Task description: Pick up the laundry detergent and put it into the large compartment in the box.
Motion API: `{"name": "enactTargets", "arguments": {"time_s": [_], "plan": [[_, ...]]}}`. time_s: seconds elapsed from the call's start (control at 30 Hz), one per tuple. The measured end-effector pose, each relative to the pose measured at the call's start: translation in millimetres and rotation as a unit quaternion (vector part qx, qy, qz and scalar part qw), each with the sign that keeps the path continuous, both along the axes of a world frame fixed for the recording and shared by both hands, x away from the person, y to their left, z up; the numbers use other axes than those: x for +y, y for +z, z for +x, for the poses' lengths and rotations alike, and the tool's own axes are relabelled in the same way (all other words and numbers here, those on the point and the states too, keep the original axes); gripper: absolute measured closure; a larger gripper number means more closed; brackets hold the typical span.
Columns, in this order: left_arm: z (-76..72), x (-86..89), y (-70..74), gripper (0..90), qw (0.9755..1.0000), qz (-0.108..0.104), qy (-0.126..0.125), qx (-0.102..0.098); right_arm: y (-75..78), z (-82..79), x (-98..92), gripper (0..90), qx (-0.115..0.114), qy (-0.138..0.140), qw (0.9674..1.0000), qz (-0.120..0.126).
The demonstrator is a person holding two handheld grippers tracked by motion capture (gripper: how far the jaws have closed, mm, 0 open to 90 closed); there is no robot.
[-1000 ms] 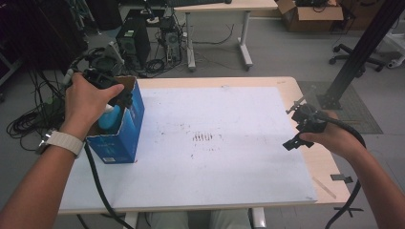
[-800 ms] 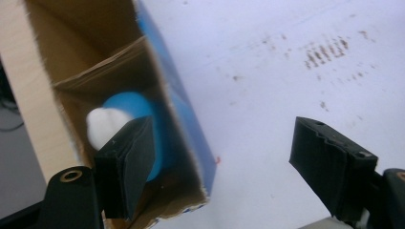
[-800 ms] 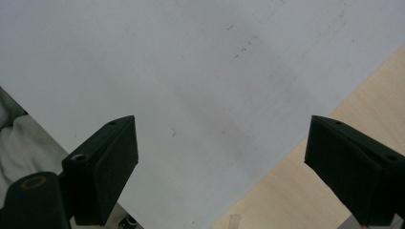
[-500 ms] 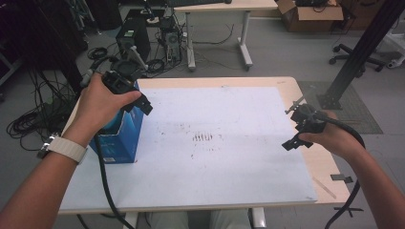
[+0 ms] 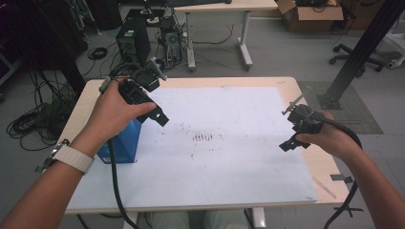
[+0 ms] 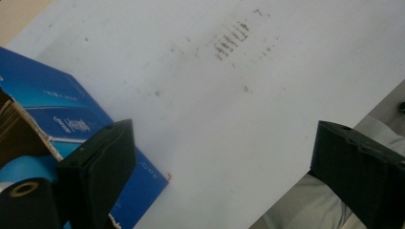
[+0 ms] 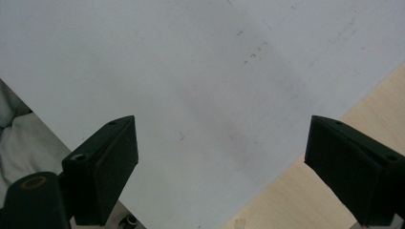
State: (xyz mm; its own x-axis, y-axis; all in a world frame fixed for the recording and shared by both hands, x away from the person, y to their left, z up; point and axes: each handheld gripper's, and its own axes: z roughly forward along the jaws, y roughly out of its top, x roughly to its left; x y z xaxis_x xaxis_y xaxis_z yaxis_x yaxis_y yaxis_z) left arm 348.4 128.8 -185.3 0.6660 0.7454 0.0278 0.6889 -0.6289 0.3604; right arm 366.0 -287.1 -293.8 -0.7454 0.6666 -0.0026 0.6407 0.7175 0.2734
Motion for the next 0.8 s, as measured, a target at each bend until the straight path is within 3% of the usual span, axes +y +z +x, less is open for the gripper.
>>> {"name": "enactTargets", "arguments": {"time_s": [0.33, 0.8], "plan": [[-0.4, -10.3, -5.6, 4.3, 0.9998, -0.004, -0.017, 0.0, 1.4, 1.5, -2.2, 11.3, -0.006, -0.004, 1.0, 0.005], [-5.1, -14.6, -5.8, 5.0, 0.9998, -0.006, -0.019, -0.002, 4.2, -2.8, -2.3, 11.3, -0.007, -0.002, 0.9999, 0.007]]}}
